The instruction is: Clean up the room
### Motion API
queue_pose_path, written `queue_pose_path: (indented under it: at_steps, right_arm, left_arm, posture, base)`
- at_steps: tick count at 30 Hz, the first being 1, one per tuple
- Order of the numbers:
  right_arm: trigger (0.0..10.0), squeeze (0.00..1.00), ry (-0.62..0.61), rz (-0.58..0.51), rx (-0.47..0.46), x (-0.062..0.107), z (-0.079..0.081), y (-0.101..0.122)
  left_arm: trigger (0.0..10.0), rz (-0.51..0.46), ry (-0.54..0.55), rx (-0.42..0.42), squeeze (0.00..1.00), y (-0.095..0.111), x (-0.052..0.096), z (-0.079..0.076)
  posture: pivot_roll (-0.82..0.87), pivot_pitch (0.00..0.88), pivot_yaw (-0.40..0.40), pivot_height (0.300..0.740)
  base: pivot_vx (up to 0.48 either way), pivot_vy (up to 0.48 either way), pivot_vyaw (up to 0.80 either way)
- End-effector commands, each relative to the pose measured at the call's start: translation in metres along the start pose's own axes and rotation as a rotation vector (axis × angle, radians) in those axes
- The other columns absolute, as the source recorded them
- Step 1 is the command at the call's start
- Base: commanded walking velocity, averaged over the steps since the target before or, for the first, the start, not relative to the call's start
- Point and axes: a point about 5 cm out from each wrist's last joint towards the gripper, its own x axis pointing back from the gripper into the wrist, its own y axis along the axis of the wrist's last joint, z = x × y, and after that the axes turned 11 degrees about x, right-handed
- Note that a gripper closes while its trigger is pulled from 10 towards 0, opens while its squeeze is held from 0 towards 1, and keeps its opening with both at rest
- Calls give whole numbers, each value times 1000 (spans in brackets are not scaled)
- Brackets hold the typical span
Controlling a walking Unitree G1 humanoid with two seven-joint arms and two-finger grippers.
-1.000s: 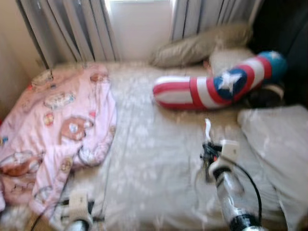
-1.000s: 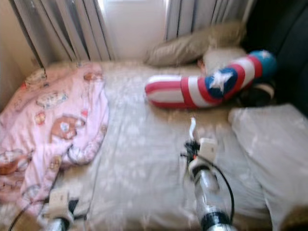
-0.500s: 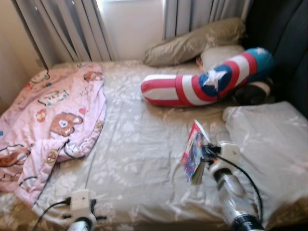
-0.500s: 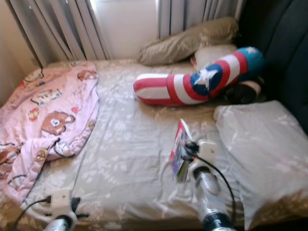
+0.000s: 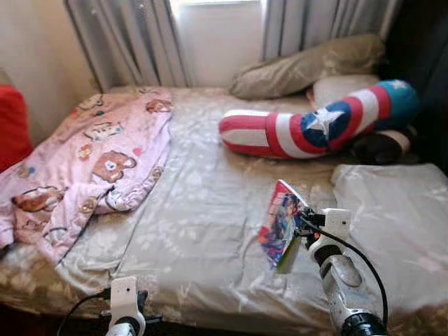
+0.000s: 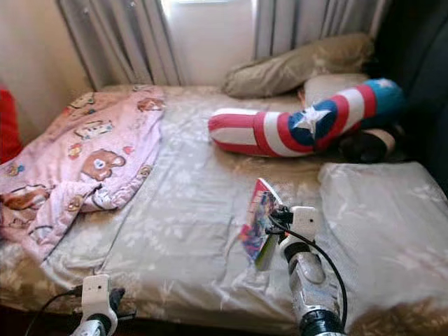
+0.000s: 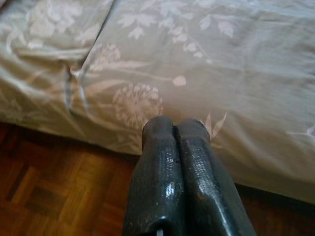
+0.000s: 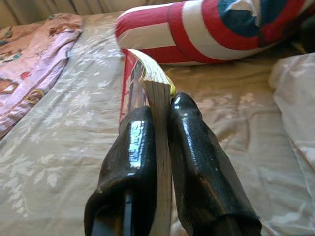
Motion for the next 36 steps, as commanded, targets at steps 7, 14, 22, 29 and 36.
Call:
queue_pose_path:
  at_steps: [7,14,22,29,36]
  right_arm:
    - [10000,0,11,-49,-3,-5,5,12]
    - [10000,0,10,-48,0,-6,5,12]
    - [10000,0,7,-47,1,-6,4,12]
    - [10000,0,7,-45,0,-5,5,11]
    - [10000,0,8,-45,1,-5,5,11]
  left_arm:
    - [10000,7,0,-13,0,2,-1,3]
    - [10000,9,-3,-15,0,3,-2,2]
    - [10000,9,-4,-17,0,3,-2,2]
    - [10000,8,-3,-18,0,2,-1,2]
    - [10000,9,-8,-21,0,1,-1,0]
  posture:
    - [65,0,14,740]
    - [64,0,14,740]
    - [65,0,11,740]
    - [64,0,12,740]
    - [60,0,14,740]
  base:
    - [0,0,0]
    - [0,0,0]
    - [0,0,0]
    - [70,0,0]
    - [244,0,0]
